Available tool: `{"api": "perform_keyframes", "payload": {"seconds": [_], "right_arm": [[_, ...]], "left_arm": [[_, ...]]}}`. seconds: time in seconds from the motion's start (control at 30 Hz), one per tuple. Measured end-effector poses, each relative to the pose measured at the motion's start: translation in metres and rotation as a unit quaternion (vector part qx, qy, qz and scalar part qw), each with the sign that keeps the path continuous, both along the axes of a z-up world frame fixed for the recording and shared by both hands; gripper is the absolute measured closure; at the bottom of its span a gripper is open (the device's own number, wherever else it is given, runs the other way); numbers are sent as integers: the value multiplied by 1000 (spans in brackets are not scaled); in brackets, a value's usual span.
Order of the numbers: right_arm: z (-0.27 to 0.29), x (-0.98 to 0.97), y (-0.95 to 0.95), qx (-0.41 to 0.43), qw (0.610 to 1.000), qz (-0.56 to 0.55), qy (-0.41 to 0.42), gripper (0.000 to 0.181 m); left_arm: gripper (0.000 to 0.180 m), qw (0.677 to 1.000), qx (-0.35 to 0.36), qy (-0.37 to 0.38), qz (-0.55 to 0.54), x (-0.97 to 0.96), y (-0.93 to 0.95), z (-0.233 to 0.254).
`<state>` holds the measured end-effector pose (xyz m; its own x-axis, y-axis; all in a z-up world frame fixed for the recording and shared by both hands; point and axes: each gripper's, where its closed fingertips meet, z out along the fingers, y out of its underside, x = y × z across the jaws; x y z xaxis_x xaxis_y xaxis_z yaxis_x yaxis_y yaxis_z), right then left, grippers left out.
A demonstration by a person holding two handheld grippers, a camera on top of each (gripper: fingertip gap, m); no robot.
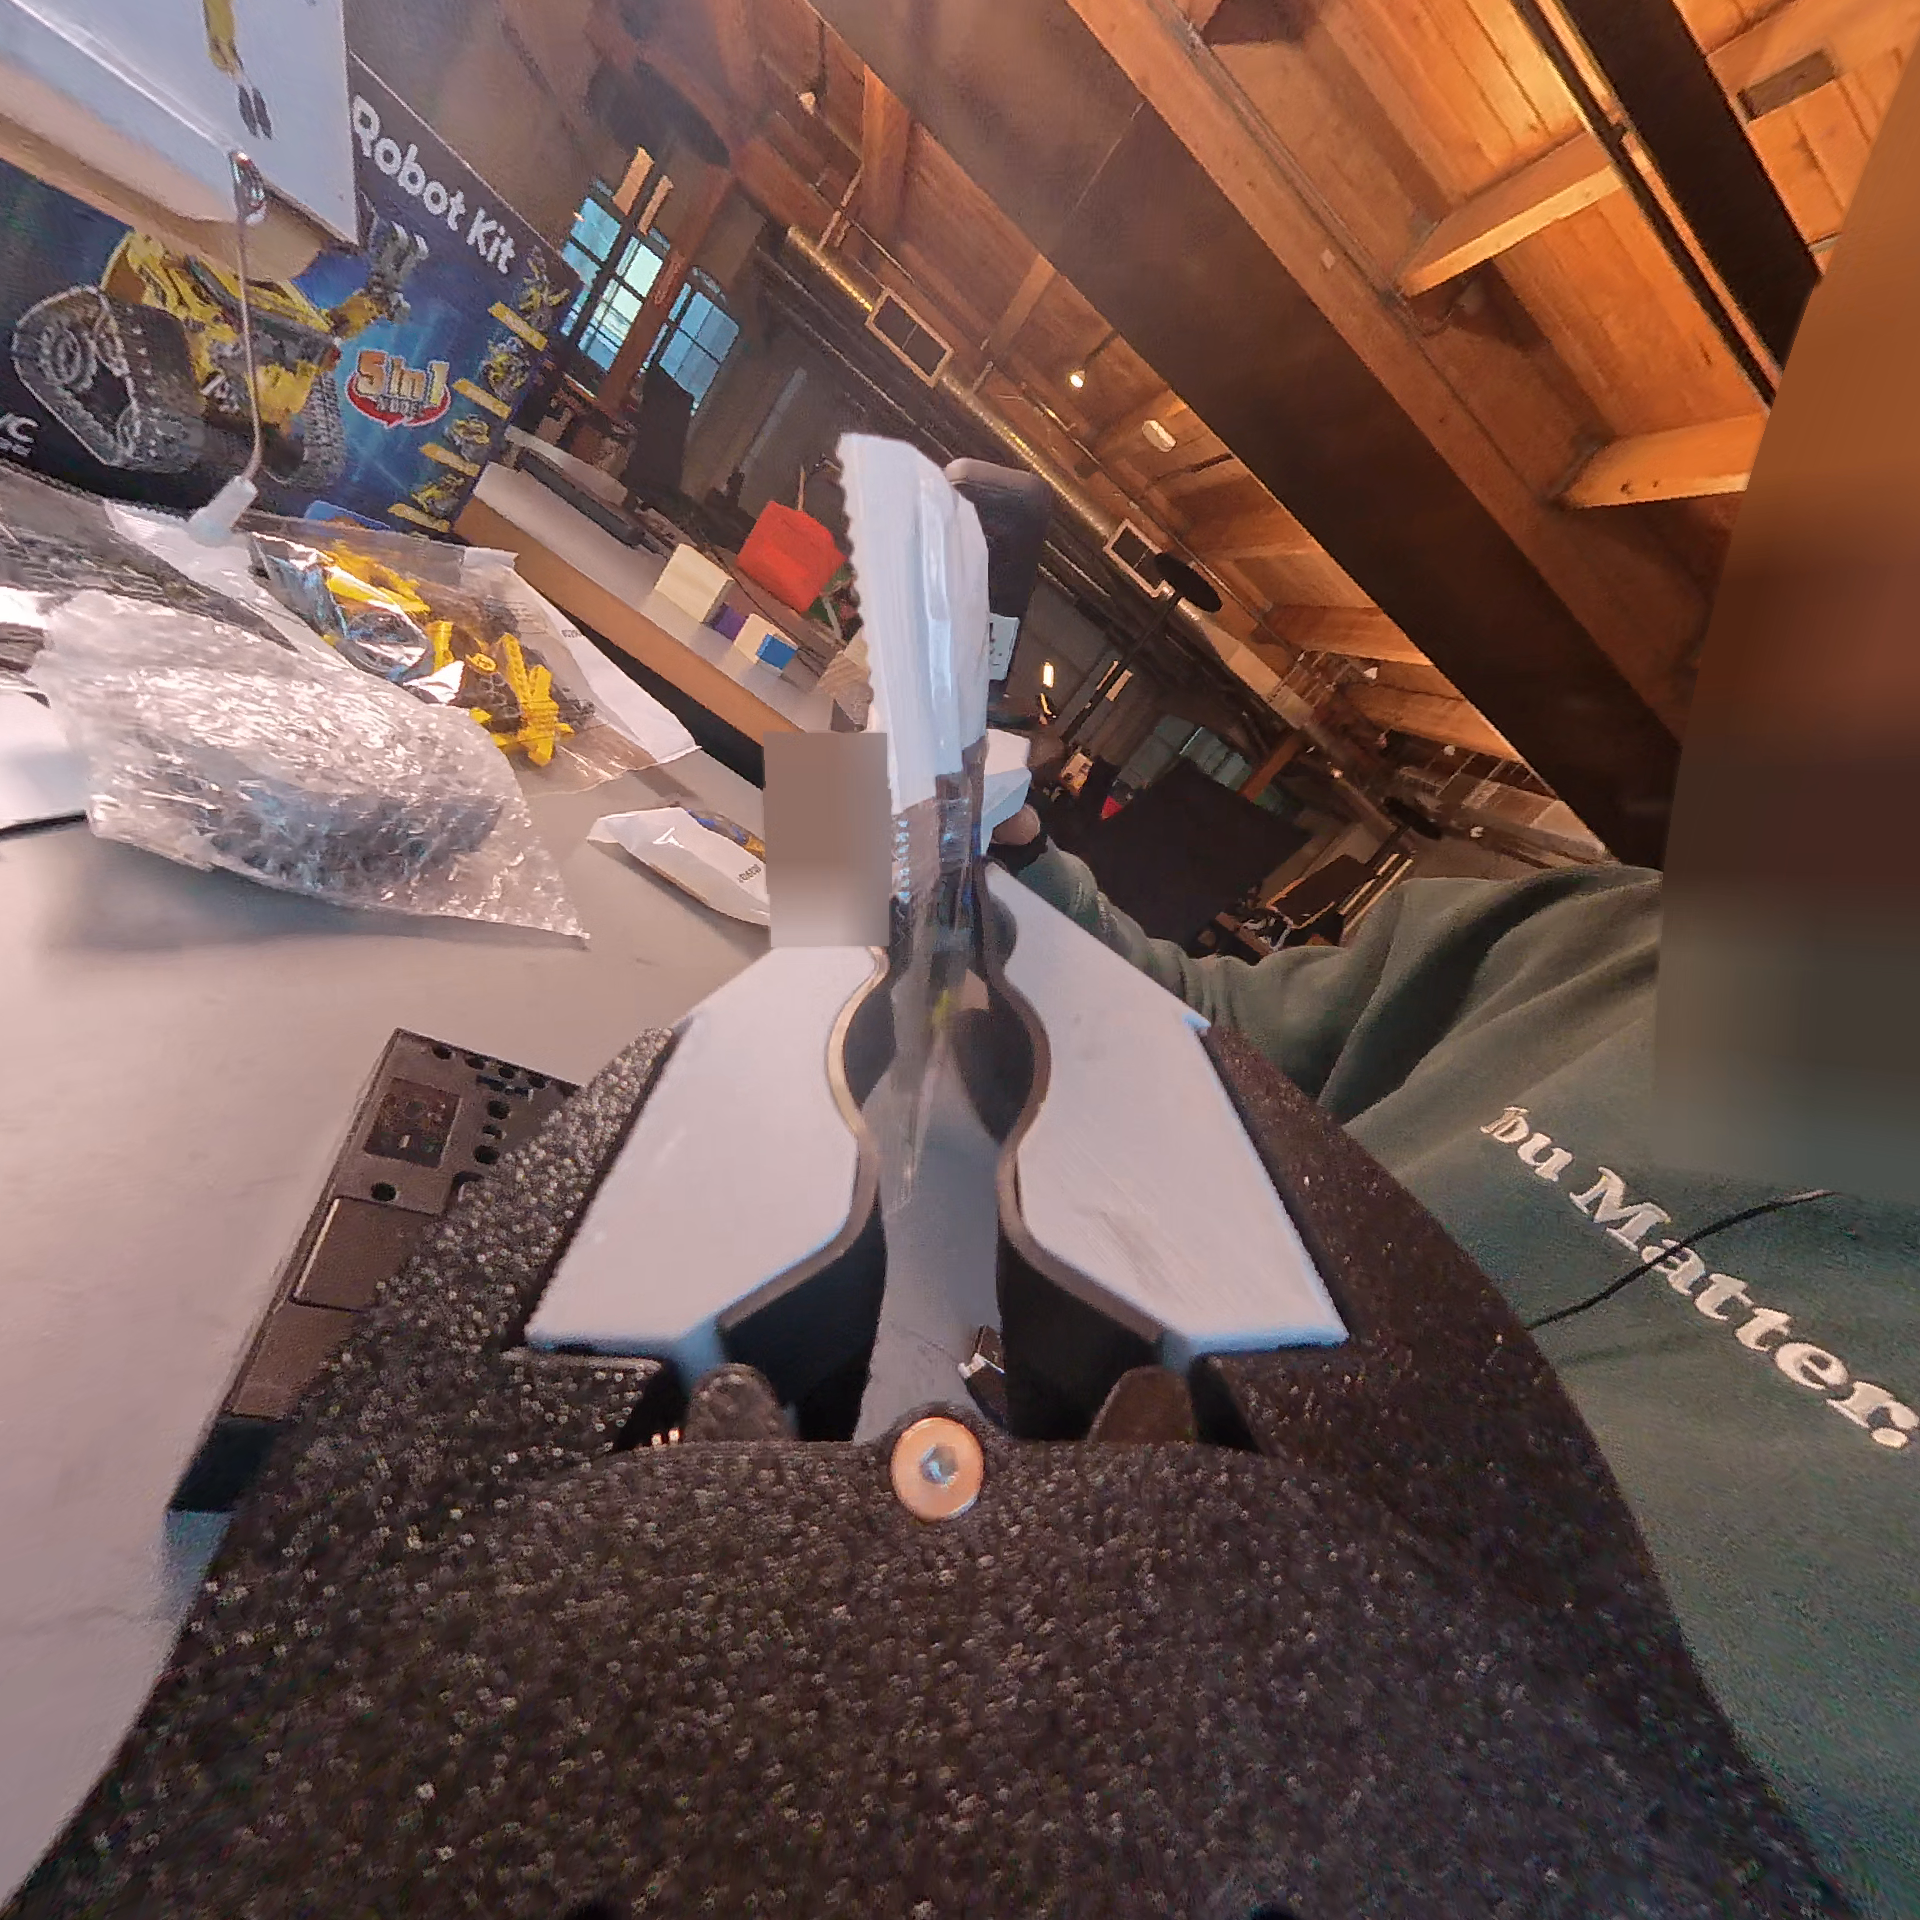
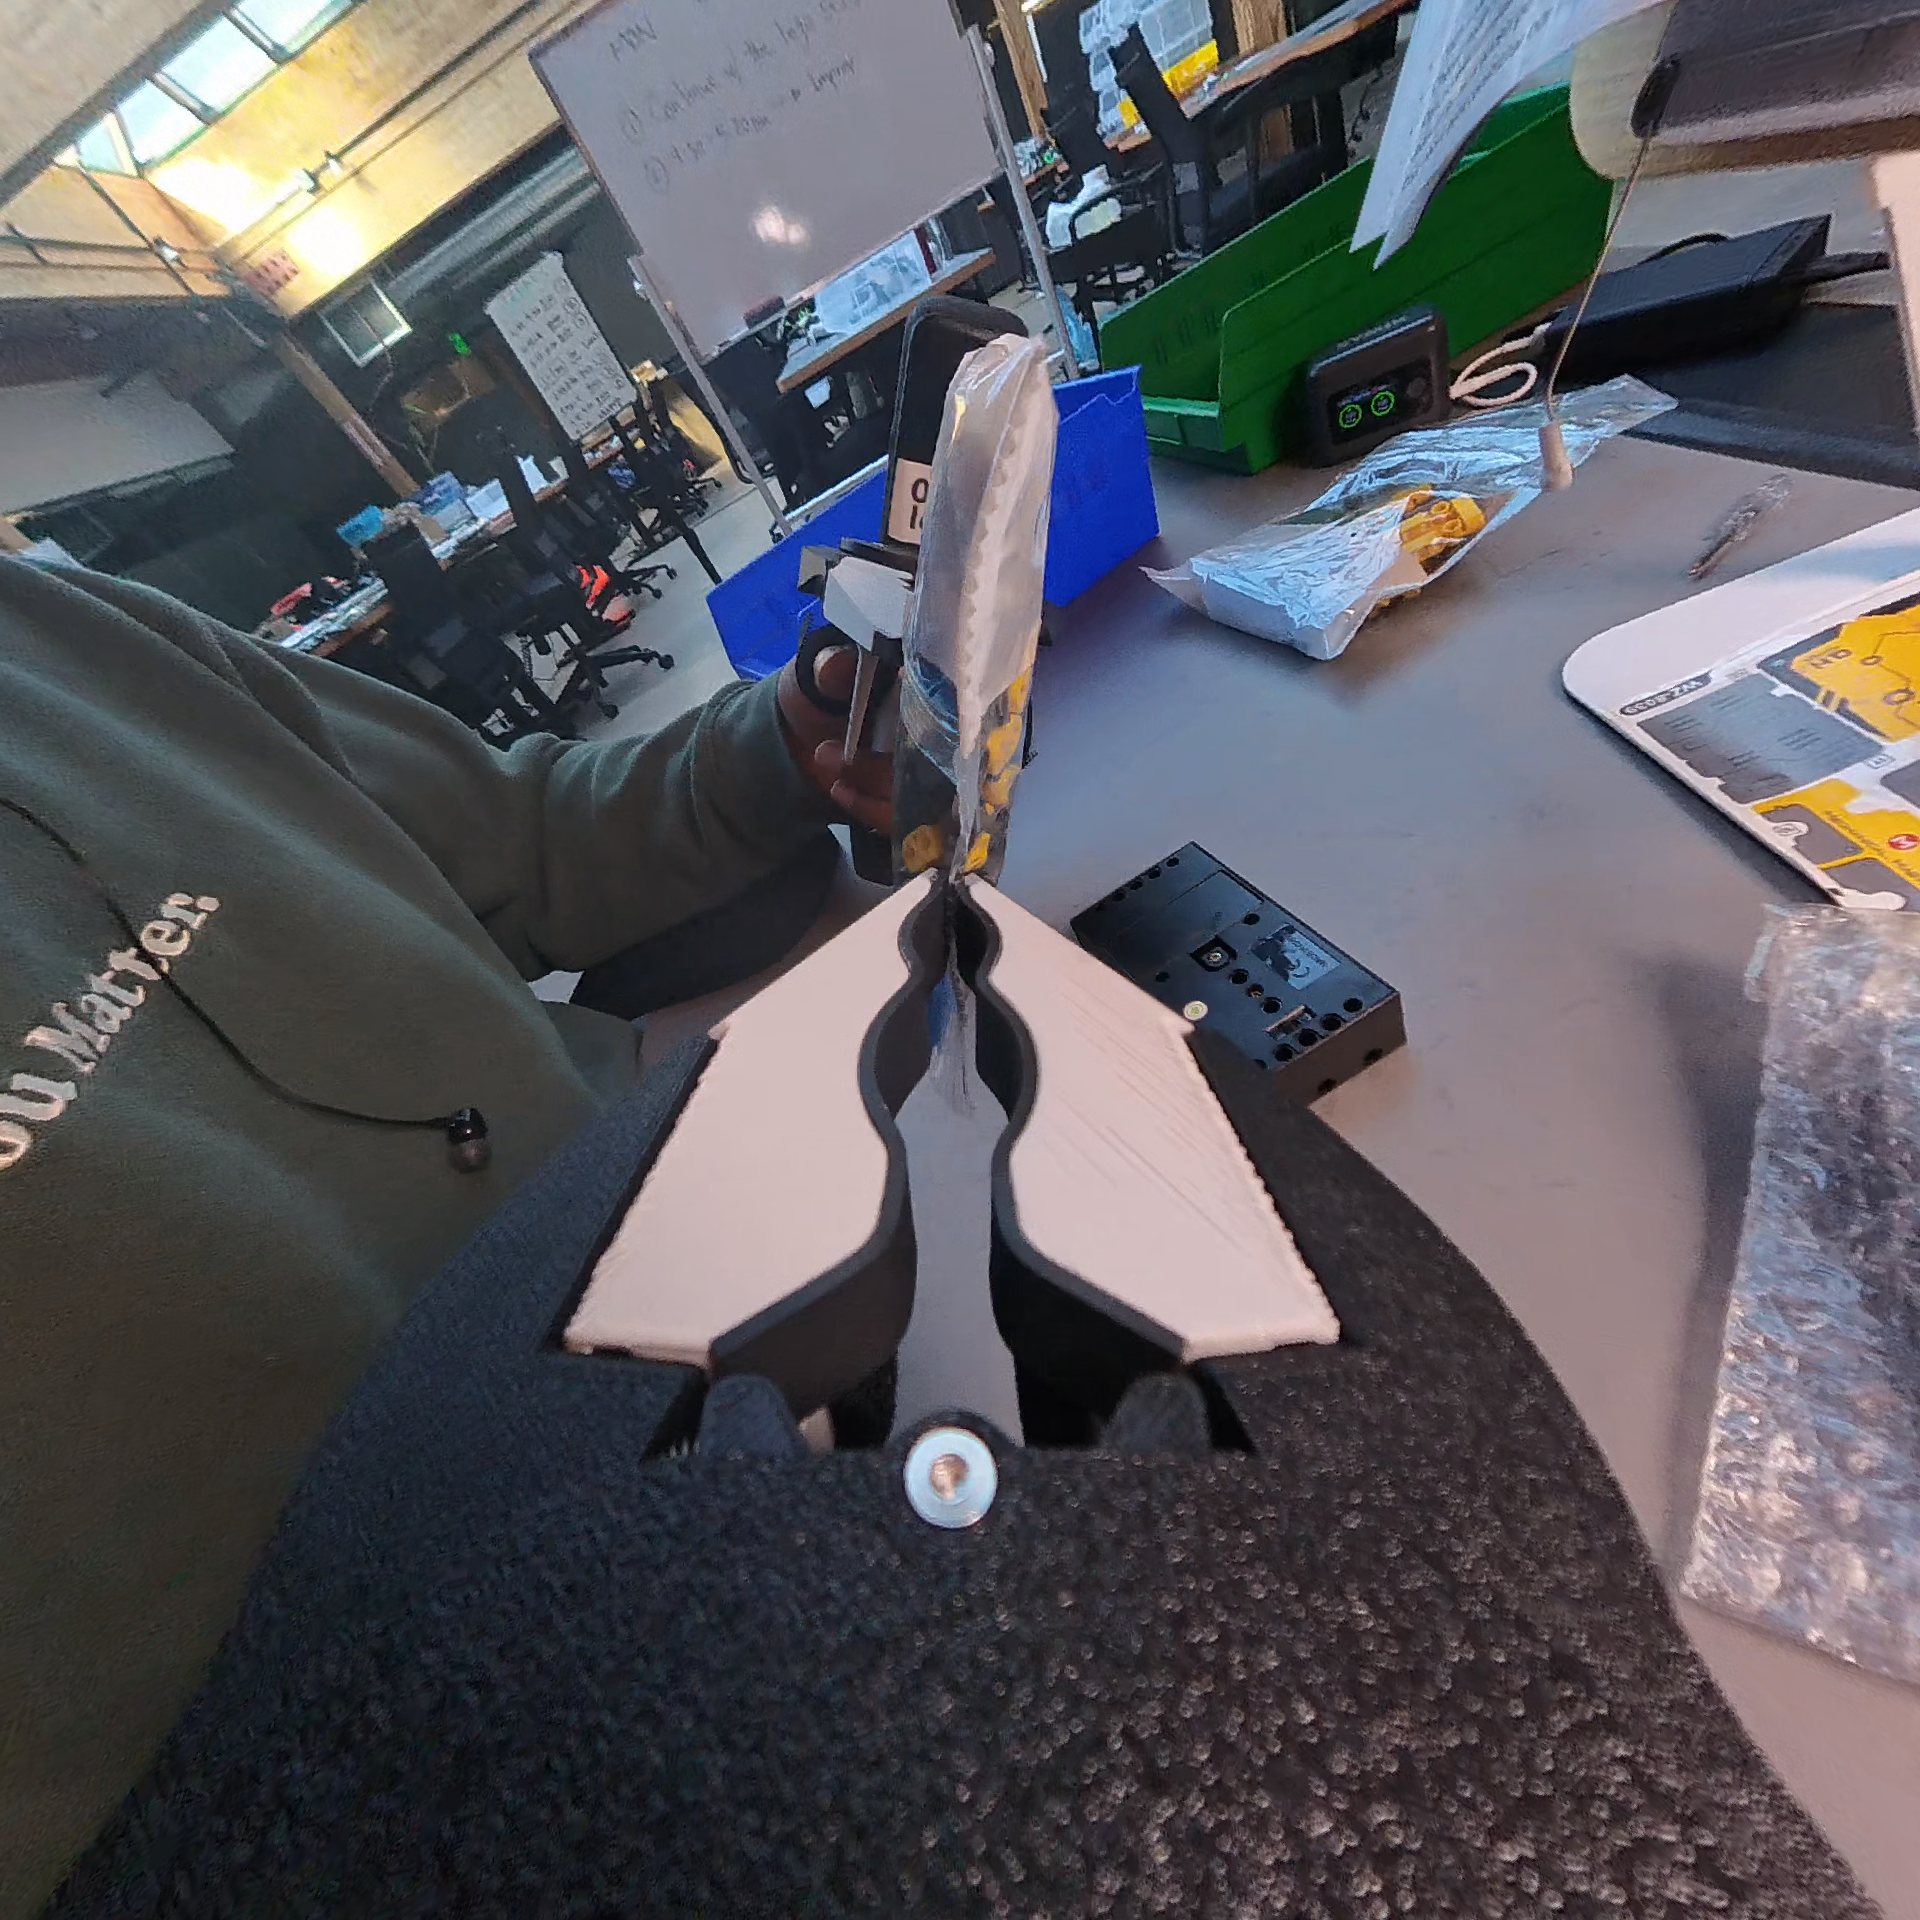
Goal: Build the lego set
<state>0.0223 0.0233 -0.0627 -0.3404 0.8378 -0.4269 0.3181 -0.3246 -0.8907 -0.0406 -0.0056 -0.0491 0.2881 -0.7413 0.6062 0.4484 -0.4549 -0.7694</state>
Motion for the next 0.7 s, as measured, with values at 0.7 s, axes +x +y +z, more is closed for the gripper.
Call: {"api": "perform_keyframes", "payload": {"seconds": [0.7], "right_arm": [[34, 4, 9, -10, 997, -26, 66, 181]], "left_arm": [[170, 999, 46, -9, 17, -7, -7, 20]]}}
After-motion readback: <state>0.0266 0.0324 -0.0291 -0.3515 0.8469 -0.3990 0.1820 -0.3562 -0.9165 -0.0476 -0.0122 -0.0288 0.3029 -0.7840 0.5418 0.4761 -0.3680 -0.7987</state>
